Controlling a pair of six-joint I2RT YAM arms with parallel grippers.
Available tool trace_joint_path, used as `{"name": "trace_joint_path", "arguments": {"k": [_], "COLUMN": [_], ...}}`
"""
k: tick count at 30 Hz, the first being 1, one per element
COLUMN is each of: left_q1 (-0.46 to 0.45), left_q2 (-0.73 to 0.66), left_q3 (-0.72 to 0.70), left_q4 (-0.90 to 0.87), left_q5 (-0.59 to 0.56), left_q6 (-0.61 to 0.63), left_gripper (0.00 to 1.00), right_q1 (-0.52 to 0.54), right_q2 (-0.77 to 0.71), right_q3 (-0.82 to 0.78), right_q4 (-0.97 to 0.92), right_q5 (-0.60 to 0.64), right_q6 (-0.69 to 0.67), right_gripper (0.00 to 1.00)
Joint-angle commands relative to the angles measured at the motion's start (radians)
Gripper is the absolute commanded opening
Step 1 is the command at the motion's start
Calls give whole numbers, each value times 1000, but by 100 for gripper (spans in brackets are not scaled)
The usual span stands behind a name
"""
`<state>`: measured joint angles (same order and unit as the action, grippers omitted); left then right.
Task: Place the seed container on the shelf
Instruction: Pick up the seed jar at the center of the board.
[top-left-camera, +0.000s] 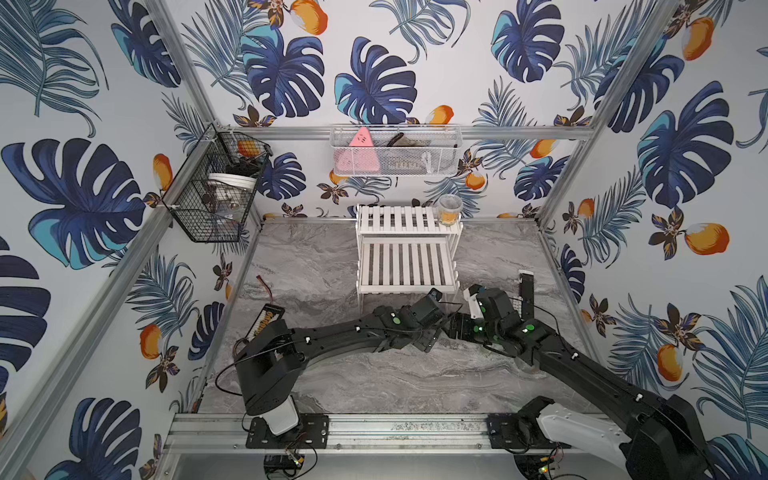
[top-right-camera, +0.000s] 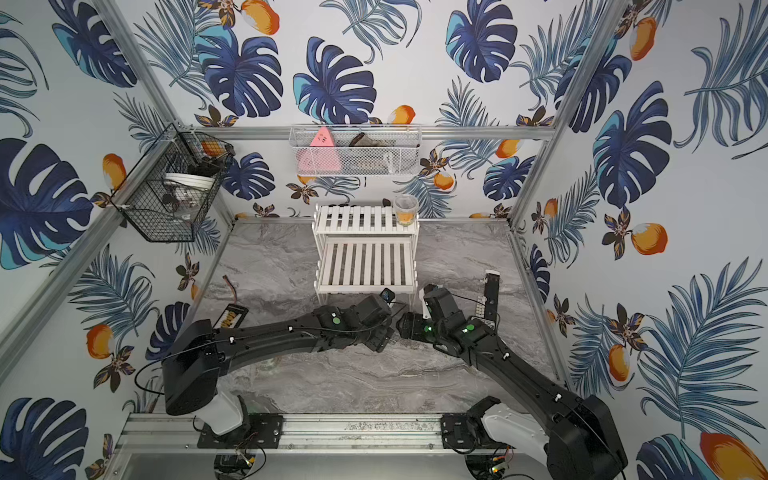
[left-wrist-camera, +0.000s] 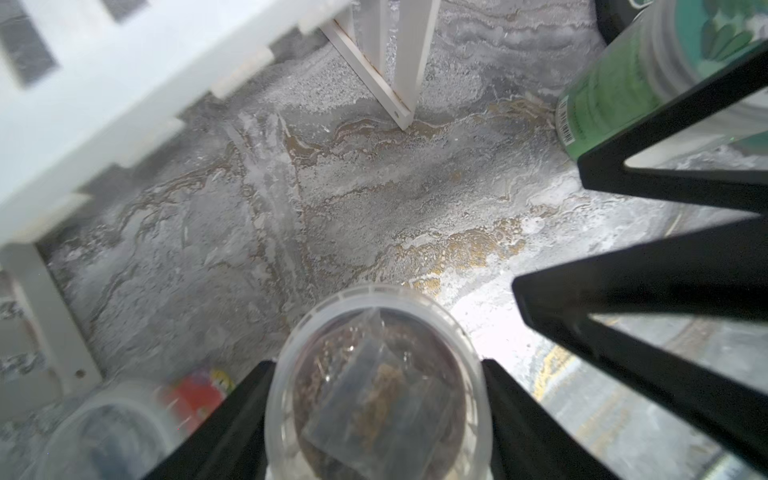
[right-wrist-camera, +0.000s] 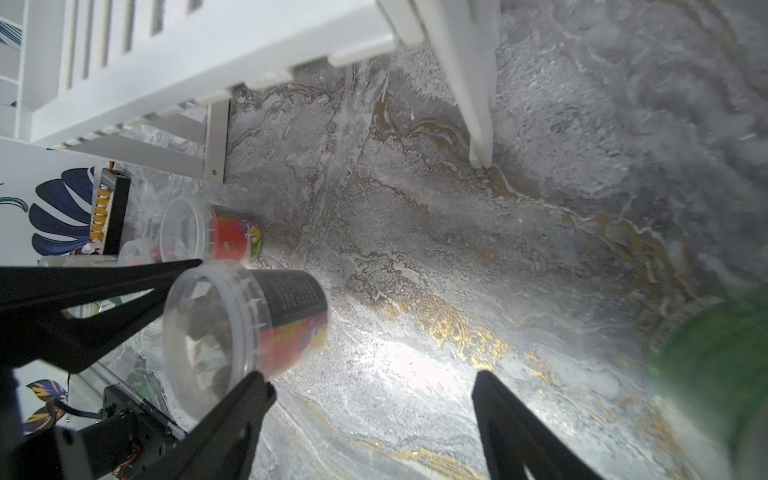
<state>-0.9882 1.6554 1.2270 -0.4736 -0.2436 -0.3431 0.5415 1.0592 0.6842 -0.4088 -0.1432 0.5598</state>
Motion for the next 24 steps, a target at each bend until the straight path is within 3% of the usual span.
{"name": "trace_joint_path", "arguments": {"k": [1,11,20,24], "left_q1": [0,14,145,215], "left_q2": [-35,36,197,256], "left_q3": [95,603,1037,1152], "left_q4": [-185,-560,-701,-711], "left_q5": [-25,-64,-2,32], "left_q6": [-38,21,72,75], "left_gripper": [73,73,70,70], "right_q1": [-4,-23,-32,-35], "right_q2": [-36,-75,-18,12], "right_q3": [57,317,492,523], "right_q4": [-114,-256,-262,-242], "right_q5": [79,113,182,178], "right_q6": [-20,-115,-199,-204], "right_gripper": [83,84,85,85]}}
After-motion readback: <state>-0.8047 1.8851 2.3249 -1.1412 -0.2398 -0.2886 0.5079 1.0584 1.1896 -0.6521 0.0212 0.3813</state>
